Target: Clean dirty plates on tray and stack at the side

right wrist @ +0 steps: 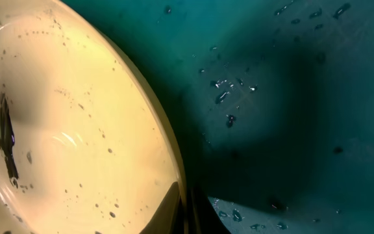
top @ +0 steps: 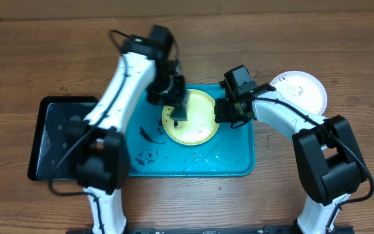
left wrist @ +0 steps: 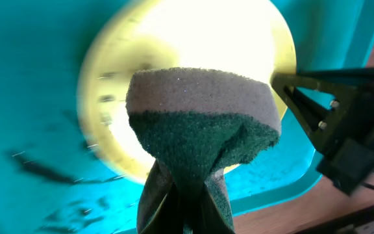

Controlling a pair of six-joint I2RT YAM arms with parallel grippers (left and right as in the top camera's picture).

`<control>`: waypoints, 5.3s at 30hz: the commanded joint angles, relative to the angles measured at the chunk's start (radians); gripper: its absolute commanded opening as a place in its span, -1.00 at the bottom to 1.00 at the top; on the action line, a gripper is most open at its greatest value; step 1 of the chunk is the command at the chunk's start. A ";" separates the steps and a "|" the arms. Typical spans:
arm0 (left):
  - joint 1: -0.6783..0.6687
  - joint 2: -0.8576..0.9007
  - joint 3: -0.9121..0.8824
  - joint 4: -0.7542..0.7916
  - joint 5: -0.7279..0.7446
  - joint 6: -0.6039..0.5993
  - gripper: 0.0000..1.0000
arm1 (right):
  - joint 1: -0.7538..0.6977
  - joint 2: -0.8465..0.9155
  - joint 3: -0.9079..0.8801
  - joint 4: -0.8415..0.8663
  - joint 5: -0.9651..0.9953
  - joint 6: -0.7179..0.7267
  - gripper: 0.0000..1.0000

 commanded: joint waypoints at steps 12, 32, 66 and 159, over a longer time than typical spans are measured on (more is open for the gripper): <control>-0.065 0.196 -0.010 0.057 0.030 -0.048 -0.91 | 0.006 0.005 0.013 -0.127 -0.006 0.032 -0.92; -0.065 0.201 -0.010 0.030 -0.571 -0.209 -0.92 | 0.006 0.005 0.013 -0.130 -0.005 0.031 -0.93; -0.127 0.201 -0.032 -0.051 -0.438 -0.293 -0.92 | 0.006 0.005 0.013 -0.137 -0.005 0.031 -0.93; 0.688 0.113 0.596 -0.386 -0.152 -0.217 -0.92 | 0.558 -0.008 0.452 0.012 1.609 -0.946 -0.93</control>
